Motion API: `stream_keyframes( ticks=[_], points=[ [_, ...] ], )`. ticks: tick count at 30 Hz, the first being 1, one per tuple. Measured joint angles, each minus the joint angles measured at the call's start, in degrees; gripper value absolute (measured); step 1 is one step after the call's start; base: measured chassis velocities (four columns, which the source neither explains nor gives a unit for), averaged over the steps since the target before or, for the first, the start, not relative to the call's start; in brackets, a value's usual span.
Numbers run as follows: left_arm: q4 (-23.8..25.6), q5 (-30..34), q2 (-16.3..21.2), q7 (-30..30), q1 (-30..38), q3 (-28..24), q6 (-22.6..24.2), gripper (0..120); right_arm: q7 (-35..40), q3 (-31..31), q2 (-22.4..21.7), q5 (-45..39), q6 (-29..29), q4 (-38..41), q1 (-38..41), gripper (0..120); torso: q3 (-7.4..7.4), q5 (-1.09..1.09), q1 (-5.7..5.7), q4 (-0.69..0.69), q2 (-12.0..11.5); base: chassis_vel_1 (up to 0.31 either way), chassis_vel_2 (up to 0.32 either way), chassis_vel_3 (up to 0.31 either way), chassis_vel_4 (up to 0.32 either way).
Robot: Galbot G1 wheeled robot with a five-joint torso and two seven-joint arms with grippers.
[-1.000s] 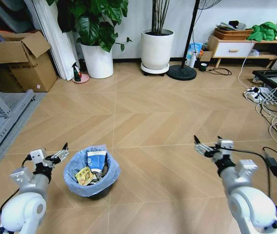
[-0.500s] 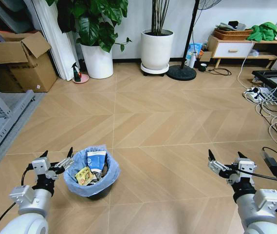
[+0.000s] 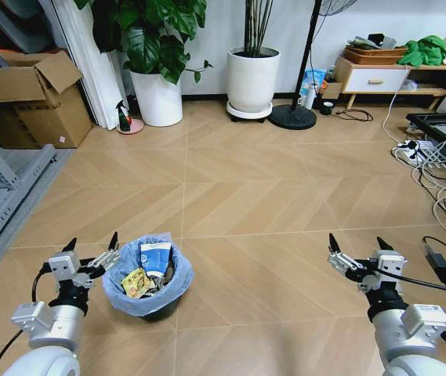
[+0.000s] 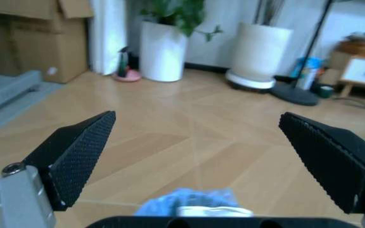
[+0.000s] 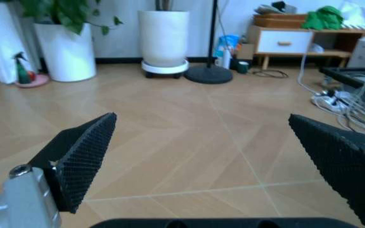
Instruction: Pick up the trash bin and place the garbage on the floor into it.
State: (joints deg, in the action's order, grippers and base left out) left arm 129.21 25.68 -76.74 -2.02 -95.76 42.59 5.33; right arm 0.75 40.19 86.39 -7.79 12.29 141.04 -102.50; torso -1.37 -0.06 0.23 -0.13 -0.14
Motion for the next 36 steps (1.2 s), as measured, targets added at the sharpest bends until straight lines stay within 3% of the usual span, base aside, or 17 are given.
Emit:
stream_keyframes(
  ticks=[11, 36],
  points=[
    [1.75, -1.99, 0.3, 0.22, -3.78, -2.78, -1.43, 100, -1.11, -1.39, 0.83, 2.45, -2.63, 0.33, -0.83, 100, 0.0, 0.01, 0.0, 0.0, 0.0, 0.0, 0.0, 0.0, 0.0],
    [1.78, -2.79, 0.47, 1.17, -3.8, -3.15, -1.5, 100, -1.04, -1.93, 1.3, 3.41, -3.0, 0.14, -0.85, 100, 0.0, 0.01, 0.0, 0.0, -0.01, 0.0, 0.0, 0.0, 0.0]
  ],
)
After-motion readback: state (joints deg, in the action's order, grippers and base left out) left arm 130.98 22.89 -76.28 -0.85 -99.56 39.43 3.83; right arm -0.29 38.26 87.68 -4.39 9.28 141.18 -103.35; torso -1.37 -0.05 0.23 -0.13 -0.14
